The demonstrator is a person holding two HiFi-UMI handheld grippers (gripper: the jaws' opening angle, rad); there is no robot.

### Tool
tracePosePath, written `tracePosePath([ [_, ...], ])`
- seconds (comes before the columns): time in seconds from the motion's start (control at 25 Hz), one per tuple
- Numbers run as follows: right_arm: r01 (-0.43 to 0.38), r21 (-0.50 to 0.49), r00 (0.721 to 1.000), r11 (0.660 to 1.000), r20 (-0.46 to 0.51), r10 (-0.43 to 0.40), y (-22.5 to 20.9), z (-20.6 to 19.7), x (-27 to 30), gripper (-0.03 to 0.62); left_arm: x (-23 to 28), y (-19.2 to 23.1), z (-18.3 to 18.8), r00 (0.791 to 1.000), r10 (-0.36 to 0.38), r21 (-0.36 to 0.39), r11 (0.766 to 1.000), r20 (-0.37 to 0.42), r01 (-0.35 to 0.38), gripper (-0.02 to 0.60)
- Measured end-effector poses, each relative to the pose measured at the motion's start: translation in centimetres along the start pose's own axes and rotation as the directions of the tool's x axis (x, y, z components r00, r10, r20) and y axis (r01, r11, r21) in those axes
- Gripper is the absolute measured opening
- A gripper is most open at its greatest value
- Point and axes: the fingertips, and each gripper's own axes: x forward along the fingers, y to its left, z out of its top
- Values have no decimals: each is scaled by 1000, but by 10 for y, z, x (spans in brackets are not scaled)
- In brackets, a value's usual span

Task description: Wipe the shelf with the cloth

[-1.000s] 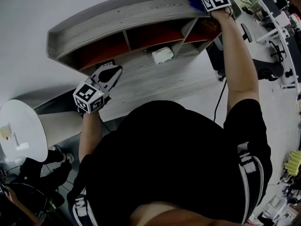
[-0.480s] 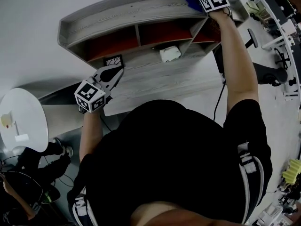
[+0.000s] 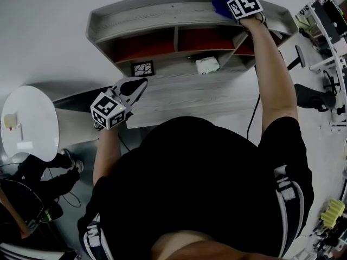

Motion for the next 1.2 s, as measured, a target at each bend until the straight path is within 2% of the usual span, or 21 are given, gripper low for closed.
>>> tracePosePath([
  [0.6,-110,-125,993,986,28,115,105,53,10,60,-69,-10,-20,995,97,-20,995,-12,-98,17],
  [1.2,-212,-234,972,949,50,230,204,107,24,60,-118,-20,-32,984,175,-43,984,-21,-176,17],
])
